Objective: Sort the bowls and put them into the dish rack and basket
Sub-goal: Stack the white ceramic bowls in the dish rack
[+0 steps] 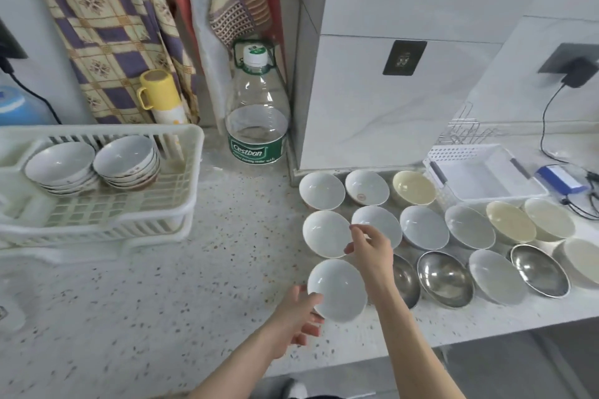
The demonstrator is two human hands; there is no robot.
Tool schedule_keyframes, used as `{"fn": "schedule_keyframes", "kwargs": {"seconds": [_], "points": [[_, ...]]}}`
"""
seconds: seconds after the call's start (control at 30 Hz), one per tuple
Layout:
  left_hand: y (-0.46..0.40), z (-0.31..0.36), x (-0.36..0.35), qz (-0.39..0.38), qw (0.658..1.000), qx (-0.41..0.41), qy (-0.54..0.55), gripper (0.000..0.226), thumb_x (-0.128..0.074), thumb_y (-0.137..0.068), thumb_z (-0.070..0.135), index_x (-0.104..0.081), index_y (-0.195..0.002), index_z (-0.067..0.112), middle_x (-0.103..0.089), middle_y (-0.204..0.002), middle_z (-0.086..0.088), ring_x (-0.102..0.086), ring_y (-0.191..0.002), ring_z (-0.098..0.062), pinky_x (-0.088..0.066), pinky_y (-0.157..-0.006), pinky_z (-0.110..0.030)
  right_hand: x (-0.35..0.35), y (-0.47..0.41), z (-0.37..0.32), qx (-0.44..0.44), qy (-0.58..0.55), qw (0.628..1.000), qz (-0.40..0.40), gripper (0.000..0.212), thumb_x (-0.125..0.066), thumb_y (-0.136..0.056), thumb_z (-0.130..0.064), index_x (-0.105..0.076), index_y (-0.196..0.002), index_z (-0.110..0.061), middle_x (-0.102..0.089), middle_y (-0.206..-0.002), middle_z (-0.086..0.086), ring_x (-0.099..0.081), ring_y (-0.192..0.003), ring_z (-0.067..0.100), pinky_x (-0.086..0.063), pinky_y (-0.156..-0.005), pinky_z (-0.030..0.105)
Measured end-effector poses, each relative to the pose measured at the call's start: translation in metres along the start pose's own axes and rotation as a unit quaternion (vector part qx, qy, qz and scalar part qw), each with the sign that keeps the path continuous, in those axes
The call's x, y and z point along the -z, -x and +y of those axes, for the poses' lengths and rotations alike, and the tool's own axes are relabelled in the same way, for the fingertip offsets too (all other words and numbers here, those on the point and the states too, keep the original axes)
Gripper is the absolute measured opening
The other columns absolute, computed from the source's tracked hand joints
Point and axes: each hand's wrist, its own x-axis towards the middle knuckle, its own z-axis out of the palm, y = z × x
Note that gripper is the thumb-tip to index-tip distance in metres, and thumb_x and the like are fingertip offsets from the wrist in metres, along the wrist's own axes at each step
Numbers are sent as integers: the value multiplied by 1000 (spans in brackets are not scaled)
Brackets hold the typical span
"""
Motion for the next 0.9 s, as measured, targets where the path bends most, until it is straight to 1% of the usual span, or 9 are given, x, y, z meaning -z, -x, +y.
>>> {"fn": "schedule_keyframes", "kwargs": {"seconds": [0.13,0.23,0.3,0.43,0.53,0.63,0.7,0.77,0.9], "points": [[-3,-4,-11,27,999,-19,1,35,-51,-87,19,-50,-120,30,-70,-86,-11,-57,-50,-12,-37,-44,-23,9,-8,7,-10,-12,1000,-11,19,-51,-90,-29,-70,-93,-31,-67,-57,-10,-61,-59,2,-43,-61,28],[-1,-3,-8,38,999,-31,1,34,-47,-84,9,-56,-112,26,-73,-77,-10,-52,-43,-6,-31,-40,-20,10,-12,13,-14,-26,999,-15,17,-53,-91,-27,-70,-93,-28,-67,-55,-9,-60,-55,-2,-42,-60,27],[1,0,0,45,998,-32,12,33,-46,-84,6,-59,-110,22,-76,-75,-13,-53,-40,-6,-24,-38,-19,10,-15,15,-28,-33,999,-16,17,-53,-91,-26,-70,-95,-26,-66,-54,-9,-60,-57,2,-42,-58,27],[4,1,31,91,993,-40,68,28,-49,-84,7,-62,-109,10,-73,-75,-25,-31,-37,-11,-20,-37,-20,-1,-15,12,-89,-94,992,-13,15,-54,-91,-23,-69,-93,-19,-65,-52,-5,-54,-64,16,-40,-61,30],[7,1,52,146,978,-56,138,23,-48,-85,6,-60,-105,9,-71,-73,-26,-30,-36,-11,-20,-34,-19,-11,-11,11,-130,-117,984,-22,18,-54,-90,-22,-70,-86,-13,-63,-57,1,-45,-55,15,-35,-56,27],[8,3,70,191,959,-91,190,24,-46,-85,6,-59,-106,7,-71,-72,-25,-28,-37,-11,-20,-34,-19,-19,-5,19,-210,-110,969,-74,35,-48,-93,-27,-71,-78,-5,-59,-52,2,-37,-38,9,-28,-41,22],[9,5,79,209,950,-110,206,26,-46,-86,7,-59,-108,8,-72,-75,-25,-28,-38,-11,-20,-34,-20,-24,-1,27,-301,-137,932,-146,43,-45,-95,-34,-71,-84,-2,-61,-50,1,-33,-33,8,-22,-34,17],[10,8,85,218,944,-126,216,27,-46,-86,7,-60,-109,8,-72,-75,-24,-30,-37,-10,-22,-32,-19,-29,0,34,-364,-158,899,-187,46,-47,-93,-44,-67,-99,-3,-70,-61,4,-36,-33,8,-22,-35,14],[16,11,91,214,939,-146,225,30,-46,-85,8,-59,-112,8,-72,-74,-24,-31,-37,-10,-24,-32,-19,-42,-5,42,-390,-177,892,-144,41,-57,-90,-47,-53,-111,-12,-77,-84,10,-36,-32,9,-23,-34,13]]}}
